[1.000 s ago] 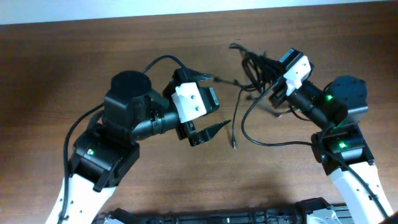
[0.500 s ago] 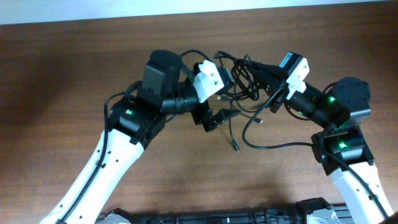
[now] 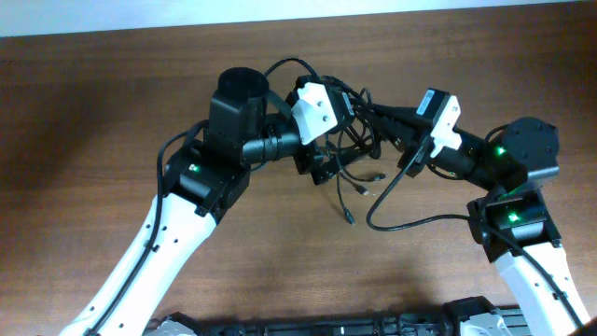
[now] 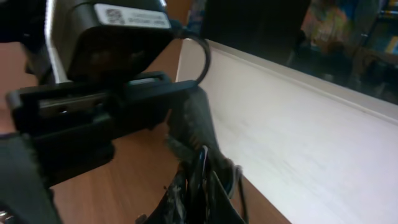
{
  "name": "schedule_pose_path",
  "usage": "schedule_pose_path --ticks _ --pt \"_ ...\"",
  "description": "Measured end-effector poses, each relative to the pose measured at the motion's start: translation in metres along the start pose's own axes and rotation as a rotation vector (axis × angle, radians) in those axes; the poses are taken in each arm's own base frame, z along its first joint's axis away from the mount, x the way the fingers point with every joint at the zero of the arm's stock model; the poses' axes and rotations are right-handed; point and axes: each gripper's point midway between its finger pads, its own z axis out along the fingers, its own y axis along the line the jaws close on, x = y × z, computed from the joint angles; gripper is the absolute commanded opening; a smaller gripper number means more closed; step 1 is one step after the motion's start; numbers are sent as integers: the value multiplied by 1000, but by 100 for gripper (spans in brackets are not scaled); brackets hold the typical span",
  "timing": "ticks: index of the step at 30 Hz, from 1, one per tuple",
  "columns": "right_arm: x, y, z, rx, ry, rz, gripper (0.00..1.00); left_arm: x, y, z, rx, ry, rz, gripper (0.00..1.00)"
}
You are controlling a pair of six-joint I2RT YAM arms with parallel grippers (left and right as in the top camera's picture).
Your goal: Untangle cables
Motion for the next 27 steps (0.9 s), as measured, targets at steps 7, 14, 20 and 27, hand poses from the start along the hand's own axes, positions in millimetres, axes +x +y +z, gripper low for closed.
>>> schedule_pose_path --ticks 7,14,20,27 --pt "-2 8 0 -48 -9 1 4 0 3 0 -4 -4 15 23" --pt "-2 9 0 -56 -9 5 31 3 3 -1 -5 7 10 0" --pt "36 -14 -4 109 137 133 99 15 22 -1 -126 59 -181 0" --pt "56 -27 -10 208 215 172 100 42 63 -15 -417 128 -446 0"
